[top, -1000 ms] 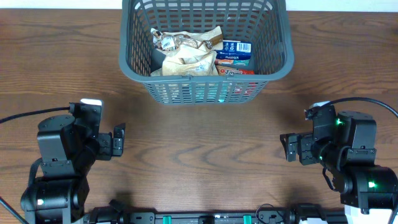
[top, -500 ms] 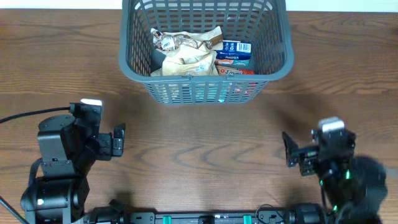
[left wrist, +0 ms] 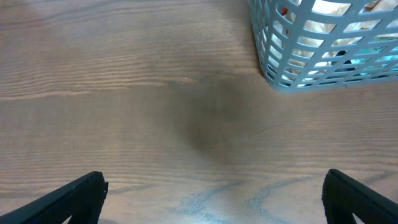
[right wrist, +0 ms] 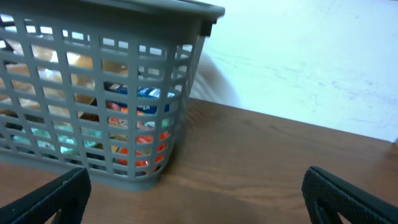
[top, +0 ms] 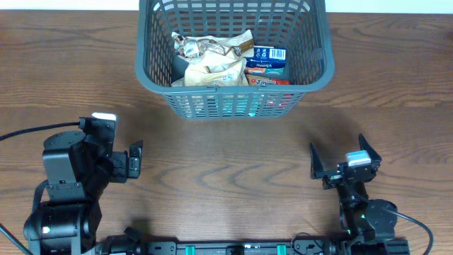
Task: Pack container
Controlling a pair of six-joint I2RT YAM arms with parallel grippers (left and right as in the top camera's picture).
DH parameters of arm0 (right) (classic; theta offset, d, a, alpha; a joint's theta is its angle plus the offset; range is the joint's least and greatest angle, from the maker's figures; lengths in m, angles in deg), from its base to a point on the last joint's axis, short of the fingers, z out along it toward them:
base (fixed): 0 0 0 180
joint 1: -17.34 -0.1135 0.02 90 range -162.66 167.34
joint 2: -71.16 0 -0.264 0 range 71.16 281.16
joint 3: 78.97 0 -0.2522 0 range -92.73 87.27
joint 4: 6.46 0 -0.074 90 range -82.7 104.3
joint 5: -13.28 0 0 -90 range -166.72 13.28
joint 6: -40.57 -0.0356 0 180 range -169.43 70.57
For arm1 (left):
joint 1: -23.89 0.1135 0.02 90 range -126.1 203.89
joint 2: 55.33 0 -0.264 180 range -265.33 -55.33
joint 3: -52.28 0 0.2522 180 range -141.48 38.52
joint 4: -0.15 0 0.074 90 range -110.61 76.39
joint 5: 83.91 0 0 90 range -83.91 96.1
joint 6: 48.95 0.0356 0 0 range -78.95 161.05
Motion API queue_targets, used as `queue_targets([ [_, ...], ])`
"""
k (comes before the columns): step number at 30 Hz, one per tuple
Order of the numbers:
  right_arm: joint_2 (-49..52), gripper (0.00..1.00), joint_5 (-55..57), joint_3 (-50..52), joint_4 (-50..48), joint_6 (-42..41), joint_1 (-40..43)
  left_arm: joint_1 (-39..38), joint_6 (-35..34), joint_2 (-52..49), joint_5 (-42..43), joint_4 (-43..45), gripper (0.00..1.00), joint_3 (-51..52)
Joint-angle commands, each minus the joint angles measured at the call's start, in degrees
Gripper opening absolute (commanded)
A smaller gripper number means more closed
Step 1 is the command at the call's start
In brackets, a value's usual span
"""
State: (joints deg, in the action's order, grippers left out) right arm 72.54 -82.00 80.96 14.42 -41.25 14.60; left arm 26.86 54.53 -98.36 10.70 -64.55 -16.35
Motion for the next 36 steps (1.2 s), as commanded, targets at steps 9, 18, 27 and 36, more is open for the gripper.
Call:
queue_targets([
  [9, -1.11, 0.99, 8.9, 3.39, 2.93, -3.67, -0.72, 0.35, -0.52, 0.0, 0.79, 0.04, 0.99, 0.11],
  [18, -1.11, 0.99, 9.79, 3.39, 2.97, -6.03, -0.66, 0.35, -0.52, 0.0, 0.79, 0.04, 0.98, 0.11],
  [27, -1.09, 0.99, 7.85, 3.39, 2.97, -6.01, -0.66, 0.35, -0.52, 0.0, 0.79, 0.04, 0.99, 0.11],
  [36, -1.09, 0.99, 7.85, 3.39, 2.95, -6.01, -0.66, 0.35, -0.52, 0.0, 0.79, 0.04, 0.99, 0.11],
])
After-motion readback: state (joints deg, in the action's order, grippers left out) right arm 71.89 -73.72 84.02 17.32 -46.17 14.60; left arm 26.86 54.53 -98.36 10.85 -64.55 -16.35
